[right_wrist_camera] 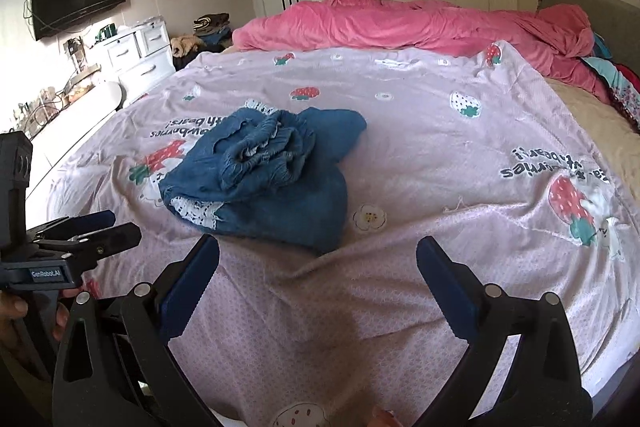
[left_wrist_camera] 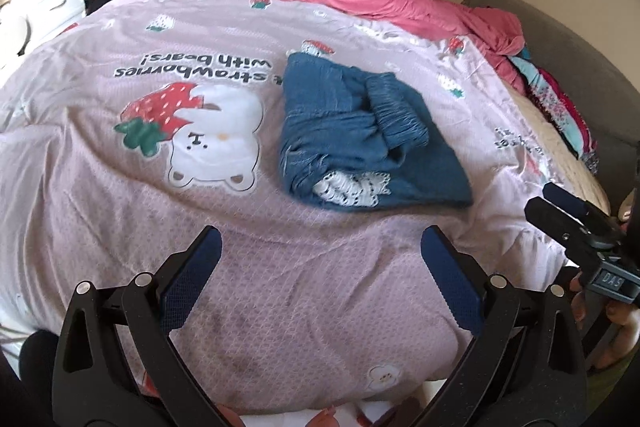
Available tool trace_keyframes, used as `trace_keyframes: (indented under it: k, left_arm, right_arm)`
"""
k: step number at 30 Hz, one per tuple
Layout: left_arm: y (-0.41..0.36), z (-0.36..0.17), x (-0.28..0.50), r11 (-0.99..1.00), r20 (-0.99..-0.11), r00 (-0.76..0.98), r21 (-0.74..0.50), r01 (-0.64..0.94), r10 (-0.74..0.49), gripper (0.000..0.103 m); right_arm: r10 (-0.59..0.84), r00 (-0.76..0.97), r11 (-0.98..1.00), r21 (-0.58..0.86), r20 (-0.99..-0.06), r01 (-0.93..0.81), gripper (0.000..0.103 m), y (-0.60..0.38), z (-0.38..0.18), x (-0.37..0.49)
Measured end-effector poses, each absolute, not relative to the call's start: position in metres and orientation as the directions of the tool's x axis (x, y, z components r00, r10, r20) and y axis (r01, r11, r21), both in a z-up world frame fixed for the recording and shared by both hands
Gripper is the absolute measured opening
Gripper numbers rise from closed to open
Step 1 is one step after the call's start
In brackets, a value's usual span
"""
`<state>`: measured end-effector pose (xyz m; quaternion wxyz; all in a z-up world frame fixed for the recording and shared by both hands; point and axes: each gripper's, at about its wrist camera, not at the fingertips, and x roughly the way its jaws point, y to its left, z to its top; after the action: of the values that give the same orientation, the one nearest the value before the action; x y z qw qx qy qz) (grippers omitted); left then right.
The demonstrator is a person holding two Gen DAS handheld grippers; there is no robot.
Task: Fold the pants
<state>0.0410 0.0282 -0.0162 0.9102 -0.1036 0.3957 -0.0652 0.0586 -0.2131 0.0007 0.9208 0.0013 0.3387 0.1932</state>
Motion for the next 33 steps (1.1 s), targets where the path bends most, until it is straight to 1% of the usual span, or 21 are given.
trace_keyframes:
  k: [7, 33]
  left_arm:
    - [0.0284, -0.0161, 0.0389, 0.971, -0.709, 0.678, -0.235, 0.031, -0.193, 0.094]
    - [0.0237, -0.0093, 0.036, 0.974, -0.712, 0.678, -0.222, 0.032, -0.184, 0.094]
  right_arm:
    - [0.348, 0.682, 0.928, 0.136, -0.644, -0.346, 0.099, -0.2123, -0.0053, 0.0598]
    - [0.343, 0.675, 0.931, 0.138, -0.653, -0.339, 0.099, -0.2139, -0.0097, 0.06]
